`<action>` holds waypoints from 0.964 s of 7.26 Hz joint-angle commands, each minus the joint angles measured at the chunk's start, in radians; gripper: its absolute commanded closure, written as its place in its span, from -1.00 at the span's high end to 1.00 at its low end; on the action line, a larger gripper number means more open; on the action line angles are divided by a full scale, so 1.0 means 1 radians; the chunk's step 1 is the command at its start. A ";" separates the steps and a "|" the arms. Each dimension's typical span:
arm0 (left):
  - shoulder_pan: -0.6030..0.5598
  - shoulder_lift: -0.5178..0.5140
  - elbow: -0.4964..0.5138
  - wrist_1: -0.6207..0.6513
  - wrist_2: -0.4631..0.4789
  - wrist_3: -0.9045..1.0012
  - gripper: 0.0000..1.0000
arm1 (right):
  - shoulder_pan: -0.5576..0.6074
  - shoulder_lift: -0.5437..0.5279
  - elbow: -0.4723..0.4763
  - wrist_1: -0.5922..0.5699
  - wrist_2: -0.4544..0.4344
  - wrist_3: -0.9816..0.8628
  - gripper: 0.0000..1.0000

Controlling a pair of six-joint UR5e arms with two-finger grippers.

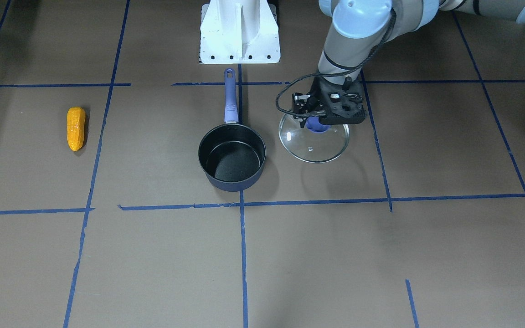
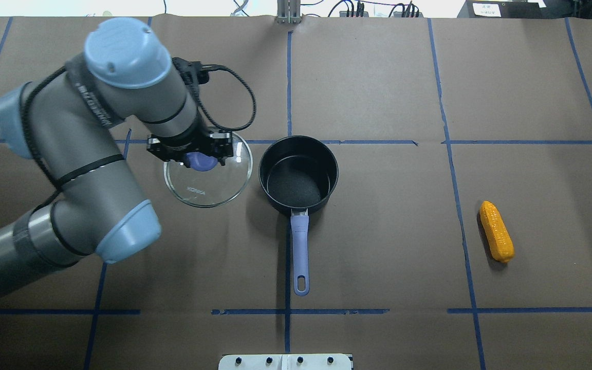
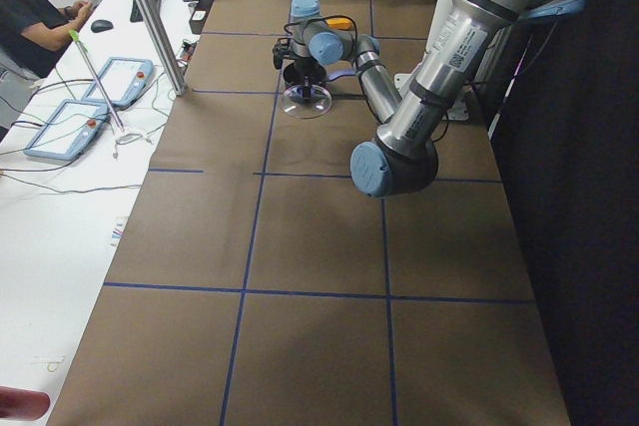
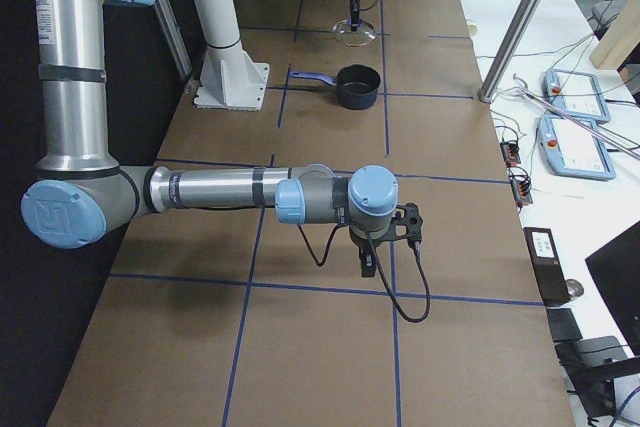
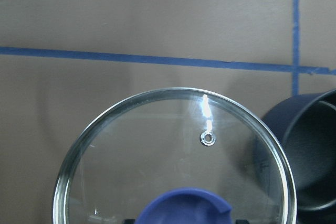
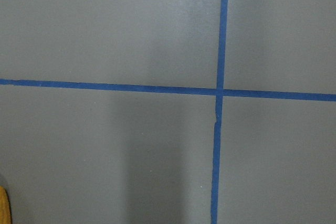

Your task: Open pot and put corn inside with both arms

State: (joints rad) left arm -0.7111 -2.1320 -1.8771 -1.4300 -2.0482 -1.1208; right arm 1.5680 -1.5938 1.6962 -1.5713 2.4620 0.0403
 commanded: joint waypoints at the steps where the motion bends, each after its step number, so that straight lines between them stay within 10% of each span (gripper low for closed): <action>1: 0.004 0.049 0.022 -0.052 -0.001 -0.011 -0.81 | -0.072 0.000 0.080 0.001 -0.002 0.154 0.99; 4: 0.015 0.128 0.127 -0.336 0.002 -0.103 -0.80 | -0.185 0.000 0.148 0.121 -0.002 0.413 0.99; 7: 0.034 0.154 0.148 -0.342 0.008 -0.106 -0.80 | -0.316 -0.002 0.149 0.296 -0.040 0.660 0.99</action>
State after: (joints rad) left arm -0.6886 -1.9977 -1.7369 -1.7643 -2.0420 -1.2263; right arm 1.3033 -1.5951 1.8436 -1.3270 2.4404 0.6192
